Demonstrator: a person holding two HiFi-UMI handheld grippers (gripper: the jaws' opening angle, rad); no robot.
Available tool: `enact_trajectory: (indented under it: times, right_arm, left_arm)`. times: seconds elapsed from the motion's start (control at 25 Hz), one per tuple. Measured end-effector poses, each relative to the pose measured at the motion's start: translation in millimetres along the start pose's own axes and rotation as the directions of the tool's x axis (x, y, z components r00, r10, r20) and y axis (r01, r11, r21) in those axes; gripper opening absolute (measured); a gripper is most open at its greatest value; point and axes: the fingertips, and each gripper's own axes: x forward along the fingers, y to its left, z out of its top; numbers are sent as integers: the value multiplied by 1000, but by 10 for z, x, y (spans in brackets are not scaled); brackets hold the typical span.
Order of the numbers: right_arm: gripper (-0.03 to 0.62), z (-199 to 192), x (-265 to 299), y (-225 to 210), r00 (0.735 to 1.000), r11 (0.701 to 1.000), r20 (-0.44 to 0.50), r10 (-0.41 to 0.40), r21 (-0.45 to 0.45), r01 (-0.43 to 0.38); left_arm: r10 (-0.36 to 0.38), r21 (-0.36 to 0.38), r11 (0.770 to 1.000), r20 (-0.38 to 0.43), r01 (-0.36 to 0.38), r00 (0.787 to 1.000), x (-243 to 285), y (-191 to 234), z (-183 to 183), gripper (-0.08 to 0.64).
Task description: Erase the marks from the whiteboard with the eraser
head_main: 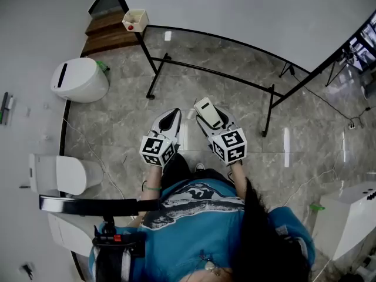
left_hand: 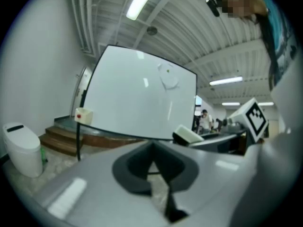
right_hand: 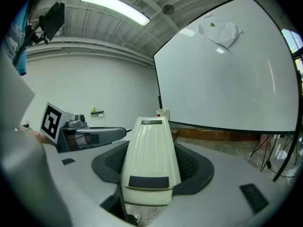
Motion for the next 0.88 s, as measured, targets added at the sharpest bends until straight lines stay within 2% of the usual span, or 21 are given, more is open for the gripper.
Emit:
enact_trajectory:
  times: [0.28,0.48,0.68,0.88]
  right_arm:
    - [262,19,393,-22,999,999,-29,43,1,-43]
    - [262,79,523,7,999,999,-12,46,-23,-46]
    - [262,210,882,-91,1000,999,-20,1,-49,-2]
    - [262,454,1404,-195,997,994,-13,-74,-77,73]
  left_arm:
    - [12,3,1000,-11,-12,1000,197,303,52,5]
    - [9,1,1000,-3,-9,1000,224,458,65,5]
    - [-31,-7,999,5,31,1000,458,776,113,5]
    - [-87,12,996,-5,87,996,776,1300,308,5]
